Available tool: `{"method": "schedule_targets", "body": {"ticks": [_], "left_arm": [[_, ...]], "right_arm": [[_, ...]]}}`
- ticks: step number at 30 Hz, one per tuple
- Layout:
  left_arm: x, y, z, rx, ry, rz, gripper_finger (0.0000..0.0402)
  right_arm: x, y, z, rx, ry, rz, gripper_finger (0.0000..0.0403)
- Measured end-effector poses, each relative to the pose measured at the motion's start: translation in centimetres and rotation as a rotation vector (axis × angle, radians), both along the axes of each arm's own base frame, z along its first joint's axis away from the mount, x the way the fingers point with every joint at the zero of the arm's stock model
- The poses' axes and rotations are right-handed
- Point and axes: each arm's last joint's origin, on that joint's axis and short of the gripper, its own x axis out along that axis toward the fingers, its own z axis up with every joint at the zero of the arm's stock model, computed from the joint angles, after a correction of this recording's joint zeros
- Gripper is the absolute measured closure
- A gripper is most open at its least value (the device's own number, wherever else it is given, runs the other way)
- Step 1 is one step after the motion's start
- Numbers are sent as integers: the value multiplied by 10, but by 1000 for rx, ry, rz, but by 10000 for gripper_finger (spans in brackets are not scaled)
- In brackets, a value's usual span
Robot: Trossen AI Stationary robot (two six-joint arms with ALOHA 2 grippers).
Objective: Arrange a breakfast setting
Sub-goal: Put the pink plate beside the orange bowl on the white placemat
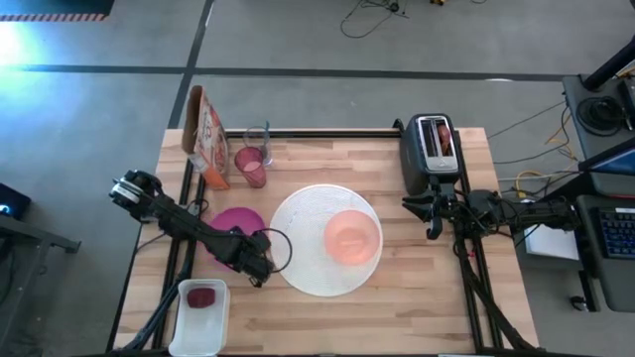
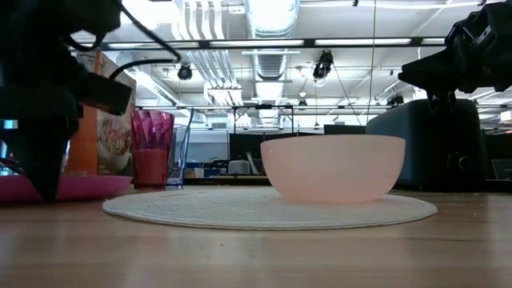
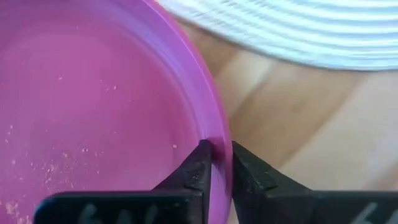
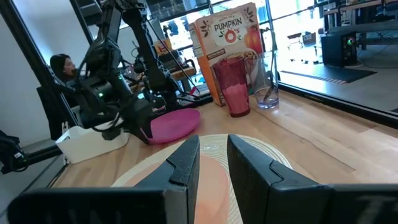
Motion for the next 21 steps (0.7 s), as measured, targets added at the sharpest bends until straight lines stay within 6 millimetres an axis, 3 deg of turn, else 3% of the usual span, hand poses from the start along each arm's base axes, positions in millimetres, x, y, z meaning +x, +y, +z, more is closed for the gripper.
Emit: {"method": "schedule_targets", "body": {"ticks": [9,14,21], "left_arm": [[17,-9,24,-10,-72,-100,395],[30,-14,34,40,-102,-331,396],[46,-22,30,103,-69,-676,396]], "right_arm": [[0,0,0,0,-1,0,330],[0,0,0,0,0,0,330],[0,0,0,0,1,0,330]]}}
